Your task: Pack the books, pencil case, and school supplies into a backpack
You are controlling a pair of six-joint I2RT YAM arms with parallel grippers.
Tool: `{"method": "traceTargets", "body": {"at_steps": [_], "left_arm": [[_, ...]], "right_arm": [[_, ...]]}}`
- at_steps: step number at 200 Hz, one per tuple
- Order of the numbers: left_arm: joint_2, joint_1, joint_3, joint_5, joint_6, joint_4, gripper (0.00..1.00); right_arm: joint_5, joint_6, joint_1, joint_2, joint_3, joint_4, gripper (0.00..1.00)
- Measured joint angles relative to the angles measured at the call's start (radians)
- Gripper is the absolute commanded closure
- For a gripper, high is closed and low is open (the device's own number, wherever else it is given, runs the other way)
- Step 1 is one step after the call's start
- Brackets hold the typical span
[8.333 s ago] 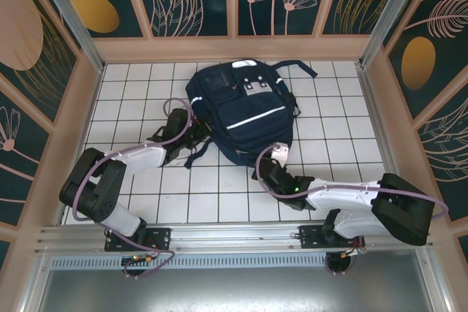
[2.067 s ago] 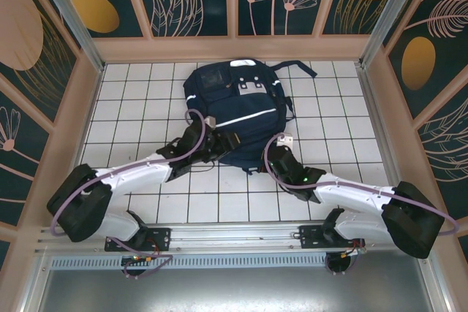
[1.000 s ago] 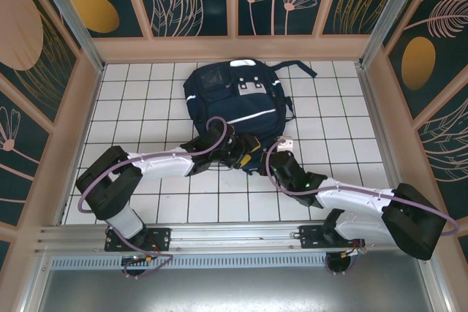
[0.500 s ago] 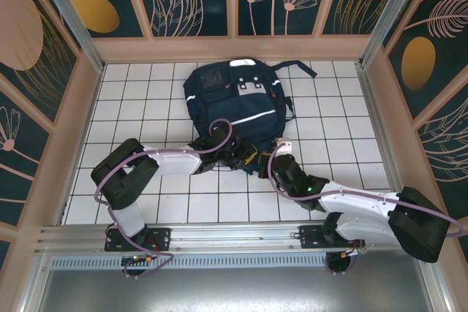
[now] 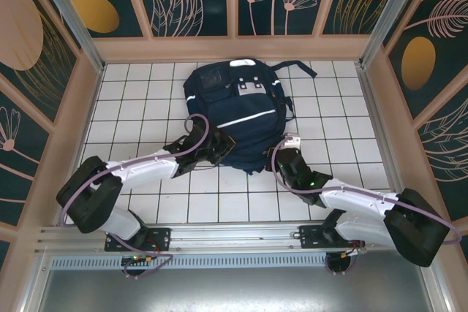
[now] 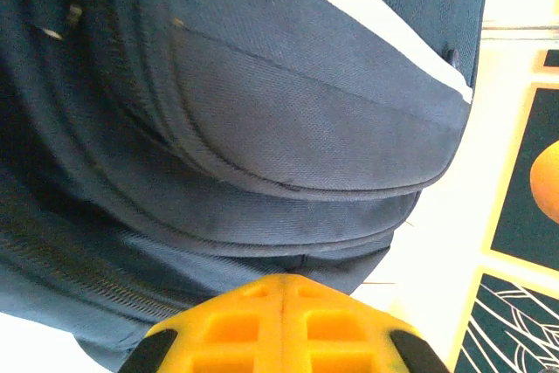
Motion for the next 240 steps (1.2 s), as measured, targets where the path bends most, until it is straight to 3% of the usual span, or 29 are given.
{"method": "traceTargets", "body": {"at_steps": [17,22,47,67,83,127,175,240], "left_arm": [[-0.019,0.002,-0.018,-0.003,0.012,-0.003,0.98],[-0.019,0.002,-0.019,-0.001,0.017,-0.003,0.97],[0.002,0.002,-0.009,0.026,0.061,-0.002,0.76],[0.028,0.000,0.028,0.044,0.135,-0.012,0.60],[0.050,-0.008,0.095,0.045,0.224,-0.052,0.54],[0.121,-0.084,0.314,0.014,0.642,-0.161,0.51],[0.171,-0.139,0.325,-0.084,1.037,-0.262,0.44],[0.253,-0.229,0.300,-0.225,1.305,-0.274,0.39]], "right_arm": [[-0.006,-0.012,-0.024,0.000,0.000,0.000,1.00],[-0.010,-0.016,-0.028,0.000,0.000,0.000,0.94],[-0.043,-0.026,-0.037,-0.005,-0.002,0.002,0.74],[-0.100,-0.023,-0.076,-0.037,-0.024,0.008,0.64],[-0.159,-0.022,-0.126,-0.067,-0.051,0.017,0.62],[-0.307,0.007,-0.262,-0.127,-0.087,0.030,0.59],[-0.402,0.017,-0.329,-0.169,-0.087,0.031,0.55],[-0.507,0.025,-0.381,-0.143,-0.087,0.049,0.53]]}}
